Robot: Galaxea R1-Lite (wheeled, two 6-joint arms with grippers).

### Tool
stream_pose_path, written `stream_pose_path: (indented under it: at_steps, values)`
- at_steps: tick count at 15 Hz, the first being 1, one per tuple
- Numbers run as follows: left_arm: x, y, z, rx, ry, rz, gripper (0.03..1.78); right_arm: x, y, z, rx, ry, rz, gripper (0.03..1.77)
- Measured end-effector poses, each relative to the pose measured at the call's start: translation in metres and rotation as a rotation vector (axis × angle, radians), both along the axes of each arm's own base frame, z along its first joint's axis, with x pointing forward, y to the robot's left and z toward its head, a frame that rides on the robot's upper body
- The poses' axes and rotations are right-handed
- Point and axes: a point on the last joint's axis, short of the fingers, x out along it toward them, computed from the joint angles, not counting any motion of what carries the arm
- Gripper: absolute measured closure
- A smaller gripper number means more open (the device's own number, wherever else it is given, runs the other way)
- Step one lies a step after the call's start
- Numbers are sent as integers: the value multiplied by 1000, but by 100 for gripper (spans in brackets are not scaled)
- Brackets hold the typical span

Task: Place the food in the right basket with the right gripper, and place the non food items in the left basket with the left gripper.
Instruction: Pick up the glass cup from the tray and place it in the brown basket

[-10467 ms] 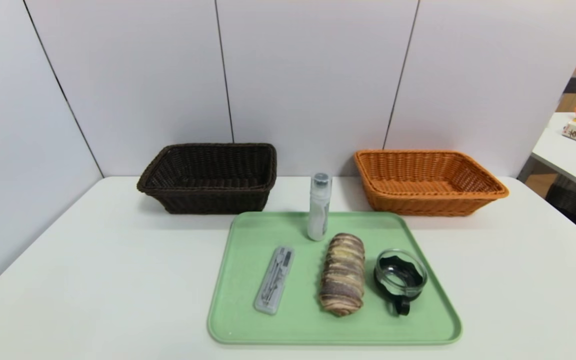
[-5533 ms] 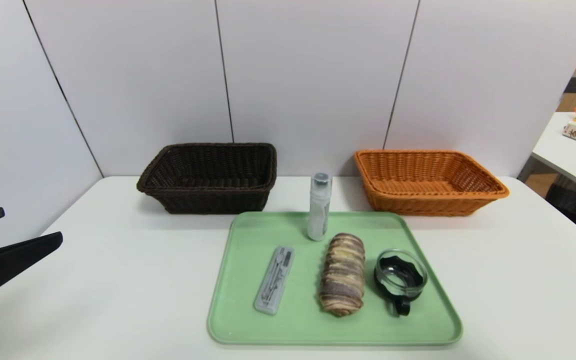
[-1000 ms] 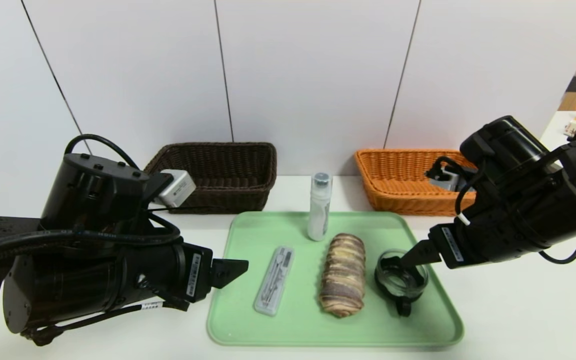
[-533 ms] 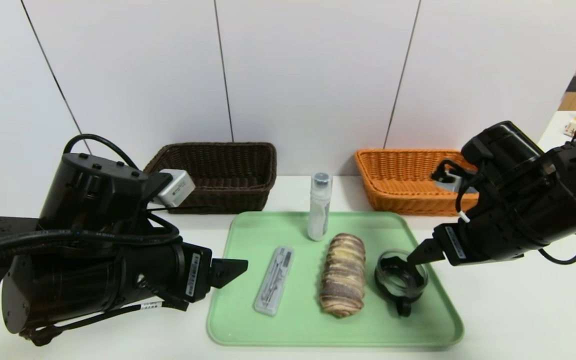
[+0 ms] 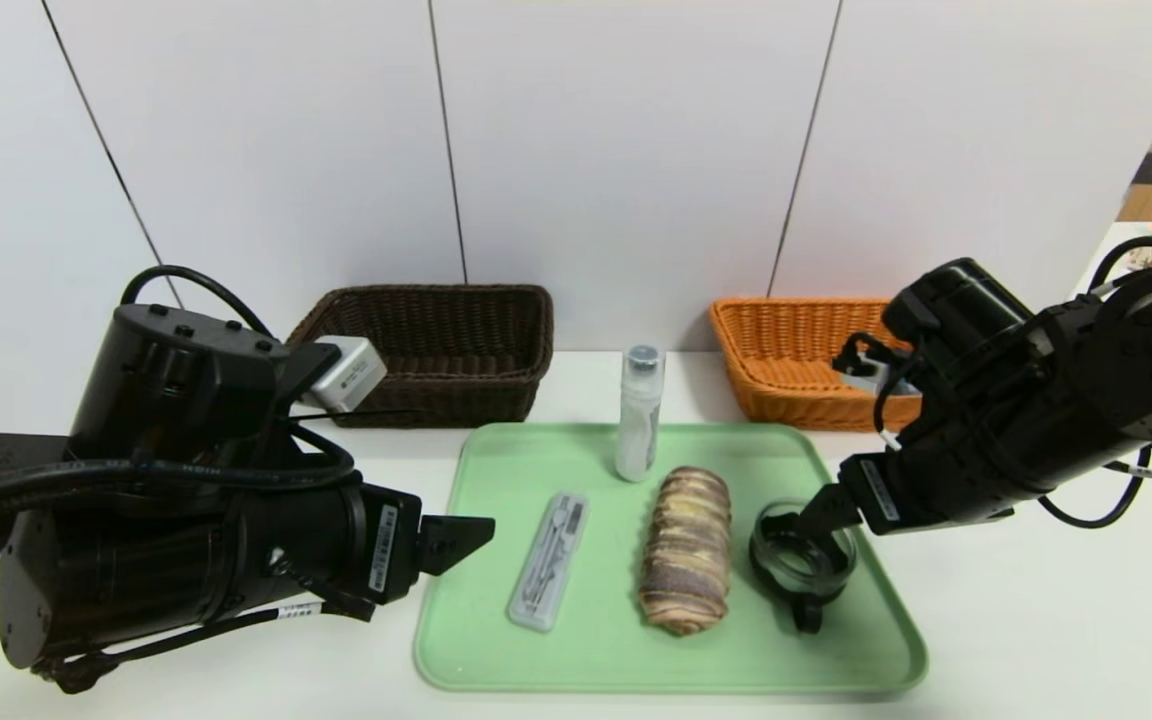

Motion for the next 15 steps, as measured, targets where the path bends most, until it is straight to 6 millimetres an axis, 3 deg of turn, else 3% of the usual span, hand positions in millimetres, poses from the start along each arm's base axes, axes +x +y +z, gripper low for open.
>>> stream_pose_path:
  at_steps: [15]
  values:
    - [-1, 0, 2, -6, -9, 0, 12, 8, 9, -18, -49, 49, 9, 10]
